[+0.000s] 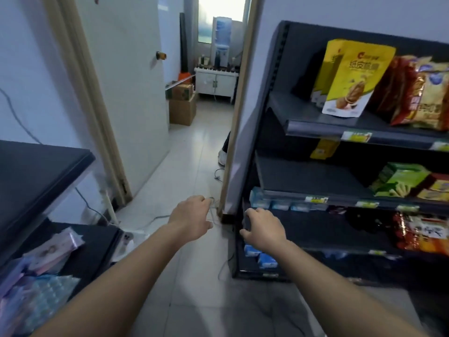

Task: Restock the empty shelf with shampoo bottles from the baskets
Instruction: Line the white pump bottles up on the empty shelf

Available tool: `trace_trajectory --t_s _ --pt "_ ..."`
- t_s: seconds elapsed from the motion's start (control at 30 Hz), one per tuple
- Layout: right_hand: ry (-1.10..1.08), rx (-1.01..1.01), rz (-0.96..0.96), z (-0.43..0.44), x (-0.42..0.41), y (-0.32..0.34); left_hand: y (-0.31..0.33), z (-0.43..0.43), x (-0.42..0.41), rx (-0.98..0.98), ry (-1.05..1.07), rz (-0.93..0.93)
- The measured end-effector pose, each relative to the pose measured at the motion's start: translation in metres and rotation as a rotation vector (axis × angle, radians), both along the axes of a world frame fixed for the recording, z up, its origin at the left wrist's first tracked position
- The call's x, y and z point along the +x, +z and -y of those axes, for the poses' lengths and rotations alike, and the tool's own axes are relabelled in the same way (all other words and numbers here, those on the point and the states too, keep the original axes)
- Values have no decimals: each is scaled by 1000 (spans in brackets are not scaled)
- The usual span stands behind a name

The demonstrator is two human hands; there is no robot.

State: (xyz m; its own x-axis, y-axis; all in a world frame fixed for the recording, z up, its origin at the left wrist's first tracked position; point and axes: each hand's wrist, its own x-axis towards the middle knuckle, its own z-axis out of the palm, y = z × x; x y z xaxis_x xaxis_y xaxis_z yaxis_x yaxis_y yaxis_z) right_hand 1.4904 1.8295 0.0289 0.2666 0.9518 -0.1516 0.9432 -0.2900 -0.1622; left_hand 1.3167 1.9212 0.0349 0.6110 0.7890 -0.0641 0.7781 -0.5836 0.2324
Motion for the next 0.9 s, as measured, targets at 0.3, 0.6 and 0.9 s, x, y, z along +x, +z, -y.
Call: trace_trajectory --t_s 0.3,0.6,0.9 --pt "-294 -103 -79 116 115 -50 -58 67 144 -105 -266 -65" --pt "-620 -170 -180 225 177 -93 -99 144 255 -193 -586 -130" --pt "-1034 -234 -323 310 181 -134 -133 223 334 -234 -1010 -200"
